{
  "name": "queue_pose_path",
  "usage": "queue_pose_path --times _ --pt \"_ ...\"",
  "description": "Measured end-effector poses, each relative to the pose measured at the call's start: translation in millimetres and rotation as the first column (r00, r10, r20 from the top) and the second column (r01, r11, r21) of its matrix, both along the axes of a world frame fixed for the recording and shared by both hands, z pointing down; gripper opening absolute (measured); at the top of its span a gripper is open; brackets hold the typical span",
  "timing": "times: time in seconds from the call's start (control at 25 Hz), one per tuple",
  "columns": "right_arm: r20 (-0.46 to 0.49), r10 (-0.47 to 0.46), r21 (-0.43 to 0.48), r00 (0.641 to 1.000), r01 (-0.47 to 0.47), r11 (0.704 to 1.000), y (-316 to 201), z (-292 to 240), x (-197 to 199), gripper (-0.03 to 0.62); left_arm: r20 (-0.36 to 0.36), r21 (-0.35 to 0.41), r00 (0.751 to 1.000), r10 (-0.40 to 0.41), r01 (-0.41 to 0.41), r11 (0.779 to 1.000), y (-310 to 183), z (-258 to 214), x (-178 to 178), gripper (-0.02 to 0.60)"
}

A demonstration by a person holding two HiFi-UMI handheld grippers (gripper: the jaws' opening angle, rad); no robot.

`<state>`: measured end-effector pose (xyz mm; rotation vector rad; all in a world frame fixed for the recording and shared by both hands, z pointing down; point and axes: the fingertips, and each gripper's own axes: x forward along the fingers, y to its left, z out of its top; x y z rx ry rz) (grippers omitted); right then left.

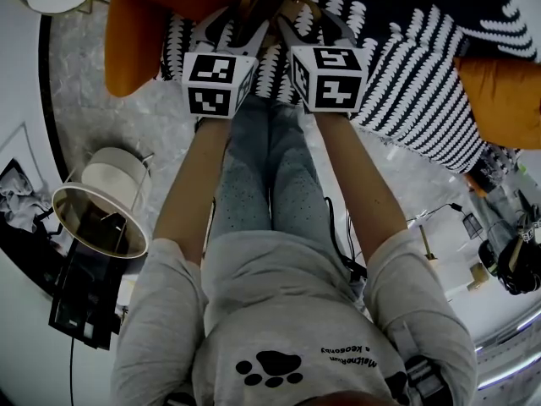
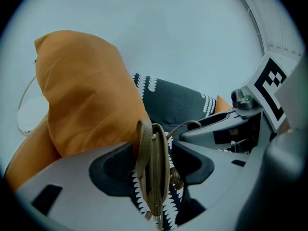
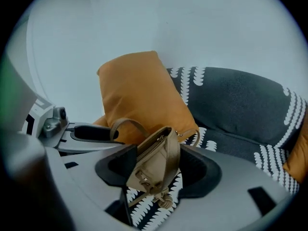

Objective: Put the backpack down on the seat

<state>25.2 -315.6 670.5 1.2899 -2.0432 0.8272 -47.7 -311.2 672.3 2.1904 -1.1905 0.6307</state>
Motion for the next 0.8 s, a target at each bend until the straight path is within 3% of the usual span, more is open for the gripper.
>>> queue_pose_path --times 0.24,0.8 --pt "-0.075 0.025 0.027 0.997 -0.023 0.999 3 -18 11 0.267 -0.001 0.012 1.0 -0.013 0.013 1.0 1 -19 -13 0.249" --pt "-0.066 0.03 0.098 0.997 -0.023 0.995 21 -113 4 0.265 -0.005 0.065 1.0 -0.025 0.025 0.998 23 -111 -20 0.249"
